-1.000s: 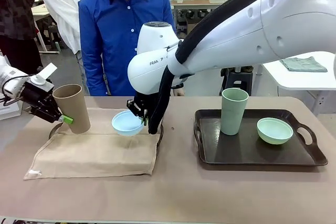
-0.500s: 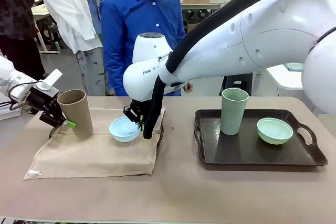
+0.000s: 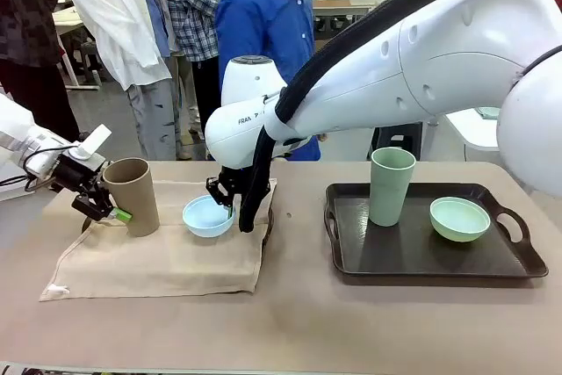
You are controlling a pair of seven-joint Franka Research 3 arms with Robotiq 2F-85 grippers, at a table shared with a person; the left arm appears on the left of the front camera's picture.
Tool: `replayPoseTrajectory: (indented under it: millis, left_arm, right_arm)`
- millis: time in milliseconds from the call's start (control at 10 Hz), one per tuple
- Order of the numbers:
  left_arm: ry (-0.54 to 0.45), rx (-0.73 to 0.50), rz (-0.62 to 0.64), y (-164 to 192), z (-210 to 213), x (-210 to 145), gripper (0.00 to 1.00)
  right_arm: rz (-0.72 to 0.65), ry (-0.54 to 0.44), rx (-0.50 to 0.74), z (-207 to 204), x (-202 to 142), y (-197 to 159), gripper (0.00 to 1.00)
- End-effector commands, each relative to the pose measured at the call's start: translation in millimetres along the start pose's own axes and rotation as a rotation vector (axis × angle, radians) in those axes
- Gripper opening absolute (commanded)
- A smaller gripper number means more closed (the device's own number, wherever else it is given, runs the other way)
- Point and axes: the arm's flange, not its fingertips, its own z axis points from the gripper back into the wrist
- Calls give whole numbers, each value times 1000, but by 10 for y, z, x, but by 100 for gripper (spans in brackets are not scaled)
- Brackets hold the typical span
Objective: Set up a tray with a mat and arrange the tableware.
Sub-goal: Place the Picnic Bowl and Reusable plastic cup back onto the Handle tray in front of the human's position.
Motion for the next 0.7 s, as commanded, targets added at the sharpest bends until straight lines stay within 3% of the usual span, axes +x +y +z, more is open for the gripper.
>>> replayPoseTrajectory:
  millis: [0,100,200,600]
  left_arm:
    - [0,21,22,6,0,-24,100]
    - [19,24,54,19,21,-75,100]
    - [40,30,86,23,43,-135,100]
    - [188,73,282,13,307,-298,100]
  right_arm:
    - [-21,12,-3,94,-38,-35,84]
    - [-31,3,10,179,-64,-86,38]
    - [-38,-5,18,250,-119,-122,100]
    - [-69,-50,48,566,-351,-251,100]
